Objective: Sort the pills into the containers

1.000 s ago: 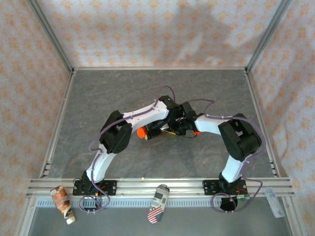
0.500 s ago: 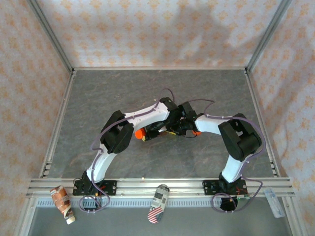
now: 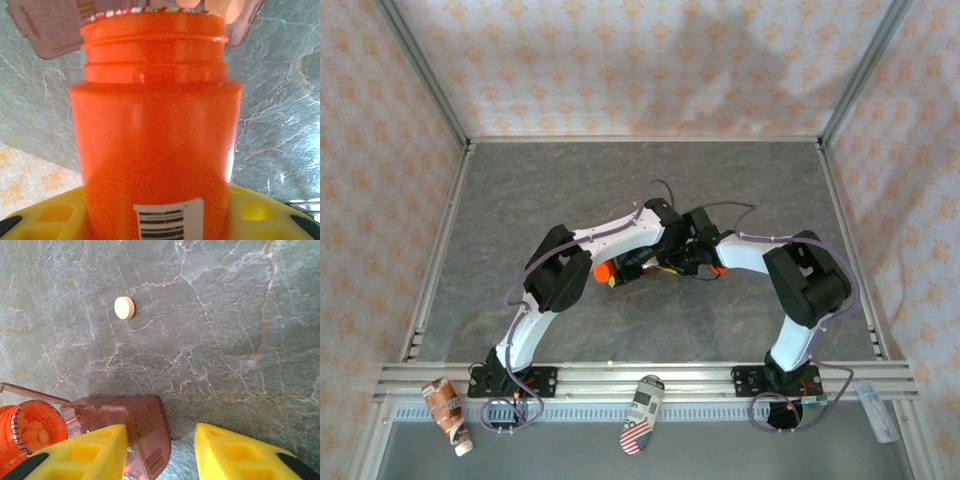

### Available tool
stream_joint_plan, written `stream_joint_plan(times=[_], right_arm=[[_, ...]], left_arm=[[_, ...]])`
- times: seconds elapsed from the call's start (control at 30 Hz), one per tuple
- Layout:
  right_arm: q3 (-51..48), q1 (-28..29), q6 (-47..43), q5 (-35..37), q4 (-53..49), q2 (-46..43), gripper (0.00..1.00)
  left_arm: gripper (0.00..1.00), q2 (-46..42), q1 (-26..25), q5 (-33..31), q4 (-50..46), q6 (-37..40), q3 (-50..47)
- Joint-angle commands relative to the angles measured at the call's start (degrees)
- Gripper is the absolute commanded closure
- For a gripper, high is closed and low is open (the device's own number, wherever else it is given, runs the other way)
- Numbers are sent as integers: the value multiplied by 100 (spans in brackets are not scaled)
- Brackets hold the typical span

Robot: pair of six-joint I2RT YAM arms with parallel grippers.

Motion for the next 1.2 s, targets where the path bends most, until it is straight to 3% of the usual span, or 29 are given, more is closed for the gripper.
stream_joint_plan(times=[0.0, 0.73, 1.17], right_arm=[[-146, 169, 77, 469, -143, 330, 61], [-122, 169, 108, 624, -279, 244, 61], [194, 161, 15, 1116, -1077, -575, 60]], left_arm=[[100, -98, 13, 287, 639, 107, -143], [100, -1135, 207, 590, 1602, -9, -974], [100, -2741, 608, 859, 3023, -250, -2401]])
